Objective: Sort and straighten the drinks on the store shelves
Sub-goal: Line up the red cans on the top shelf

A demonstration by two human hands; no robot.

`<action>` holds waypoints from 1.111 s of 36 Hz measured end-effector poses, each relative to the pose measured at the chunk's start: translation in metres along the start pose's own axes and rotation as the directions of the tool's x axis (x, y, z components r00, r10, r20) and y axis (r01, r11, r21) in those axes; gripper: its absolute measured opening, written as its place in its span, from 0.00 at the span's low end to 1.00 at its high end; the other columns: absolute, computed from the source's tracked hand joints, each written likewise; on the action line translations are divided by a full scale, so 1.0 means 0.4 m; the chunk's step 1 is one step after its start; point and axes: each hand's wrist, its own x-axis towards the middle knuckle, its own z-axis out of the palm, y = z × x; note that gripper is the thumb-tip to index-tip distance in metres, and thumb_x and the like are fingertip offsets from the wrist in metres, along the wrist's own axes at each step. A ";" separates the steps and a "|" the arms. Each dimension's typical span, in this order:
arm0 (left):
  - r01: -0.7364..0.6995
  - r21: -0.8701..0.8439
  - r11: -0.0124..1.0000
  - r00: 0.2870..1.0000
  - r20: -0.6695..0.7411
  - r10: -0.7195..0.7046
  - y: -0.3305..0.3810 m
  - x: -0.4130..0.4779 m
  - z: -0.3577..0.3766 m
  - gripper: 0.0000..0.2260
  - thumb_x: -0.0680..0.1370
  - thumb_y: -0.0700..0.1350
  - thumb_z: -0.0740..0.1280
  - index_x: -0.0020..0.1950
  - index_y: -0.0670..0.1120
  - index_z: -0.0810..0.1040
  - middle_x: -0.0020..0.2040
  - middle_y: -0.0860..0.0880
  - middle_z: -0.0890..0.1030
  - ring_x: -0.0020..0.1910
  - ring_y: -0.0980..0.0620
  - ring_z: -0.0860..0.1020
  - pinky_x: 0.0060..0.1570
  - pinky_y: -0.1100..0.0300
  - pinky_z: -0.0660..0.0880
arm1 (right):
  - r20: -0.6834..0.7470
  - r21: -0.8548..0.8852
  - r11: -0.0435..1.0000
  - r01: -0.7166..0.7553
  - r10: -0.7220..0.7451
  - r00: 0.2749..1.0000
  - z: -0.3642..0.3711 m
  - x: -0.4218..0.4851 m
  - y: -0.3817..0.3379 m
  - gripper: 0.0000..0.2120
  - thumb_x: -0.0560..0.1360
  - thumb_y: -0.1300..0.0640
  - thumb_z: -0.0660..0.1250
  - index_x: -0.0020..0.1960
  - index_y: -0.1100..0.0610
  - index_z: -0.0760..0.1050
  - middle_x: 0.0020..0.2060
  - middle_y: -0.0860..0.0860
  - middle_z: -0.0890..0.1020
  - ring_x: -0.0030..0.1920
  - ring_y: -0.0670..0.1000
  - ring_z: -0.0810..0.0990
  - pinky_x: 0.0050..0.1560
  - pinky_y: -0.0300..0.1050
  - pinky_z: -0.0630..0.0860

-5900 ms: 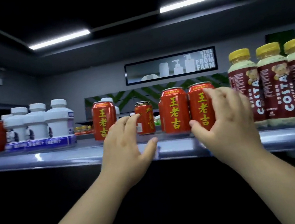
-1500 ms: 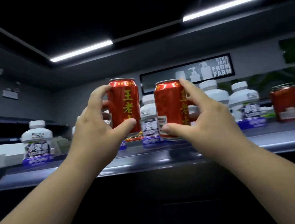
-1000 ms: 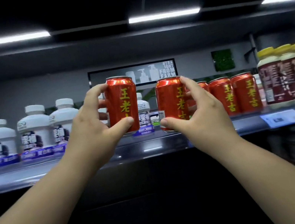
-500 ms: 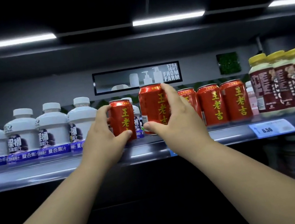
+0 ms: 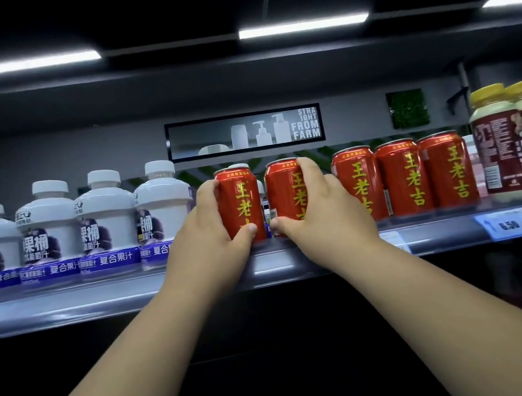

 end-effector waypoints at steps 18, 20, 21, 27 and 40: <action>-0.009 0.047 0.999 1.000 0.007 0.009 0.002 0.000 0.005 0.34 0.77 0.57 0.68 0.76 0.54 0.52 0.68 0.47 0.74 0.62 0.44 0.76 0.55 0.51 0.72 | -0.028 -0.043 0.999 -0.018 0.017 0.999 0.007 -0.016 0.012 0.42 0.75 0.34 0.66 0.78 0.47 0.48 0.68 0.50 0.71 0.61 0.56 0.77 0.53 0.51 0.75; -0.010 0.056 0.998 1.000 0.014 0.009 0.003 -0.001 0.006 0.35 0.77 0.58 0.68 0.76 0.55 0.51 0.68 0.47 0.74 0.61 0.44 0.76 0.54 0.51 0.73 | -0.013 -0.039 0.999 -0.017 0.017 1.000 0.008 -0.017 0.015 0.40 0.77 0.36 0.65 0.79 0.46 0.46 0.68 0.50 0.72 0.62 0.56 0.77 0.52 0.51 0.74; -0.009 0.063 0.998 1.000 0.021 0.008 0.003 -0.001 0.006 0.35 0.77 0.58 0.67 0.76 0.55 0.50 0.68 0.47 0.74 0.61 0.44 0.77 0.54 0.51 0.73 | -0.012 -0.032 0.999 -0.014 0.014 1.000 0.008 -0.018 0.016 0.40 0.77 0.37 0.65 0.79 0.46 0.46 0.68 0.50 0.73 0.62 0.56 0.77 0.53 0.51 0.75; -0.013 0.062 0.998 1.000 0.029 0.011 0.001 -0.004 0.002 0.35 0.78 0.58 0.67 0.77 0.55 0.49 0.69 0.47 0.74 0.62 0.44 0.77 0.56 0.50 0.74 | -0.053 0.010 1.000 0.003 -0.003 0.999 0.010 -0.023 0.025 0.41 0.76 0.36 0.67 0.80 0.46 0.50 0.69 0.49 0.73 0.64 0.54 0.76 0.56 0.50 0.75; 0.021 0.073 0.997 0.999 0.024 -0.023 0.003 0.002 0.002 0.35 0.76 0.59 0.70 0.75 0.54 0.53 0.67 0.47 0.77 0.61 0.43 0.78 0.55 0.50 0.74 | -0.045 0.022 0.999 0.032 -0.031 0.999 0.000 -0.033 0.024 0.39 0.77 0.39 0.68 0.79 0.48 0.52 0.68 0.50 0.75 0.65 0.54 0.76 0.57 0.48 0.74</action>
